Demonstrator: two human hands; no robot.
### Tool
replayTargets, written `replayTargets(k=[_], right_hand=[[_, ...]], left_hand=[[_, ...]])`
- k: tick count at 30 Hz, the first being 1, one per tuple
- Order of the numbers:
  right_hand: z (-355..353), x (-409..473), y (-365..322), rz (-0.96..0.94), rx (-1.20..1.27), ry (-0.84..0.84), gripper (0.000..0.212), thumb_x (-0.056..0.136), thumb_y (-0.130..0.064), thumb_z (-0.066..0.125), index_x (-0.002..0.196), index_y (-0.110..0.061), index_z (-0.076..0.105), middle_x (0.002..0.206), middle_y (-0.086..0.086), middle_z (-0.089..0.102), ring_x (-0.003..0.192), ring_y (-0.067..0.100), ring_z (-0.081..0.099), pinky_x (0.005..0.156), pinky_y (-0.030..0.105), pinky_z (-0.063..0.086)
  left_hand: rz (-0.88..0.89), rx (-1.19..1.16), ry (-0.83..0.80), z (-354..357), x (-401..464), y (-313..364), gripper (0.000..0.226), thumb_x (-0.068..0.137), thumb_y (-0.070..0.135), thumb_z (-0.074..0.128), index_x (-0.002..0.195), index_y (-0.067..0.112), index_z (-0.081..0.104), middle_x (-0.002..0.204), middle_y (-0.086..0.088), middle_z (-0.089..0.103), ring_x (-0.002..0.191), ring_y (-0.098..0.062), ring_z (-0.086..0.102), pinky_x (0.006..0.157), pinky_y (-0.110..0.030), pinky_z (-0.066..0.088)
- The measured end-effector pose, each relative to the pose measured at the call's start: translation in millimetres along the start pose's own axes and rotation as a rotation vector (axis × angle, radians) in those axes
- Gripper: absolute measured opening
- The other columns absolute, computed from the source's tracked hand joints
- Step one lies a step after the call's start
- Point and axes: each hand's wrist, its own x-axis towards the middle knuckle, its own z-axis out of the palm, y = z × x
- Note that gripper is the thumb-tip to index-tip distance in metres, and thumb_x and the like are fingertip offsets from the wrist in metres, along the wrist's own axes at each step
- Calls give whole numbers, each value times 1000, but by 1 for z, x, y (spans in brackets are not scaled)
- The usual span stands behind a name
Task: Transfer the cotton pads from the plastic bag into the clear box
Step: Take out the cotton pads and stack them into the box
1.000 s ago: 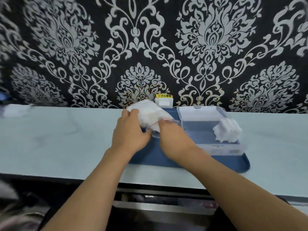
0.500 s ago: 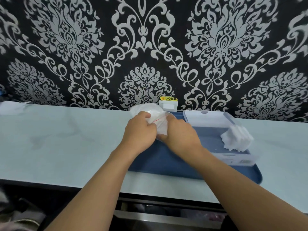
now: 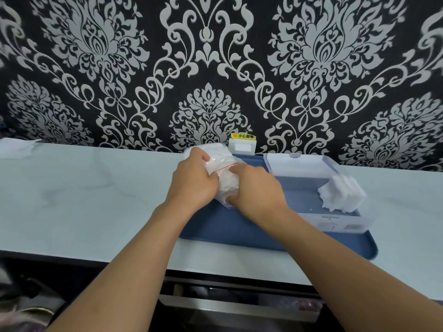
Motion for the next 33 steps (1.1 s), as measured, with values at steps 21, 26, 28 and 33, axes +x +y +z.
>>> replayTargets(k=[21,26,28,33], right_hand=[[-41,-37,48,-382,686,452,34,69,-8,90,100,-10,75,115,0,71,108,13,66,86,32,54],[-58,-46,56,-245,896,368,44,67,-6,92,103,-11,67,95,1,74,88,18,69,78,25,55],[-61,-48,58,-194,879,402,59,64,-12,93,108,-15,55,91,-2,70,87,17,66,76,23,52],[-54,-47,60,-237,720,355,69,67,-19,89,126,-26,52,99,-11,60,97,9,63,81,23,51]], left_hand=[[526,-573,-157,-33,-34,35,60,67,24,59,127,19,57,130,-3,56,125,-15,52,101,-22,42],[36,-918,-399,1,-49,73,60,87,70,54,118,21,68,115,-7,75,112,-27,69,96,-44,57],[-225,-1177,-461,14,-52,90,63,93,67,43,118,14,69,113,-12,76,110,-31,71,98,-53,53],[-408,-1468,-459,33,-58,112,30,93,37,63,103,9,68,95,-10,72,90,-25,70,81,-36,58]])
